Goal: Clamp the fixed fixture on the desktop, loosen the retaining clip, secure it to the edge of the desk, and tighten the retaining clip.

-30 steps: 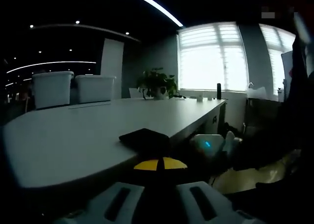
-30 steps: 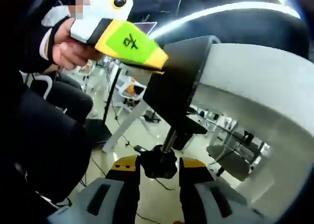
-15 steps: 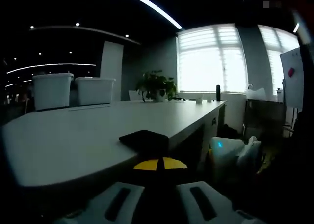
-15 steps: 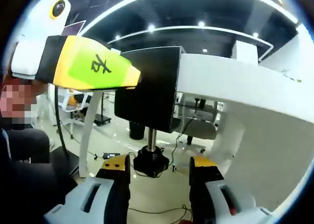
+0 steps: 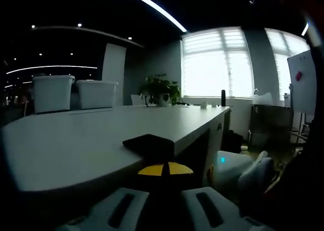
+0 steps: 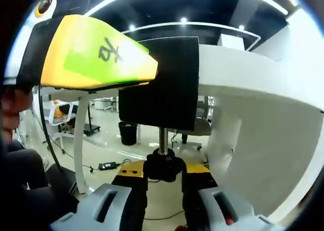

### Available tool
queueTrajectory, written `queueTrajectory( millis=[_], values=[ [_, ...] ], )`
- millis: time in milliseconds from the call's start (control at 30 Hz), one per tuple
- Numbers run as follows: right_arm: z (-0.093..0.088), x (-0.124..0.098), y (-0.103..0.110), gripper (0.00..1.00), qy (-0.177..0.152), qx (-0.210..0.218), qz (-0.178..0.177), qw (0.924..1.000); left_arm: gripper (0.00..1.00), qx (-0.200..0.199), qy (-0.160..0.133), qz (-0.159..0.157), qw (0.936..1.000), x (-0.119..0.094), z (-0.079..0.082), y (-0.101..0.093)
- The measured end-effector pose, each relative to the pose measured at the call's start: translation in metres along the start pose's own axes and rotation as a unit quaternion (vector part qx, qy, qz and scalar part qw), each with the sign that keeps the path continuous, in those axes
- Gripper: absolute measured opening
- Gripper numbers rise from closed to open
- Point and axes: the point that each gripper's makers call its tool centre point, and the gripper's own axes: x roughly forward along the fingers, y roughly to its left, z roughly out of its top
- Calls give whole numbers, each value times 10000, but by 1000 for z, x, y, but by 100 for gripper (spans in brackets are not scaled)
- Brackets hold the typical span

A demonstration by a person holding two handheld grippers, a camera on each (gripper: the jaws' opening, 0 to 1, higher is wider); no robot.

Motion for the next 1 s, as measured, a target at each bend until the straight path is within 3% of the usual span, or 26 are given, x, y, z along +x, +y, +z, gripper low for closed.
queueTrajectory(
  millis=[133,300,467,667,767,800,933,1000],
  values=[
    [0,-3,0,23,-19,-180,182,9997,1,-24,-10,58,10000,1,0,1],
    [1,1,8,22,-217,-323,1224,9917,1,37,29,129,9999,1,1,0],
    [3,2,14,22,-363,-641,2219,9723,1,117,107,278,9995,2,0,1],
    [5,1,19,22,-605,-856,3353,9363,1,382,198,321,9986,3,-1,1],
    [6,3,21,22,-705,-966,3607,9250,1,63,90,195,9998,3,-1,1],
    [8,4,22,23,-875,-1153,3676,9186,1,100,113,184,9997,3,-1,4],
    [4,7,20,23,-919,-1161,3750,9151,1,270,232,136,9993,6,-3,1],
    [4,8,20,24,-899,-1172,3710,9168,1,284,249,141,9992,6,-5,0]
  ],
)
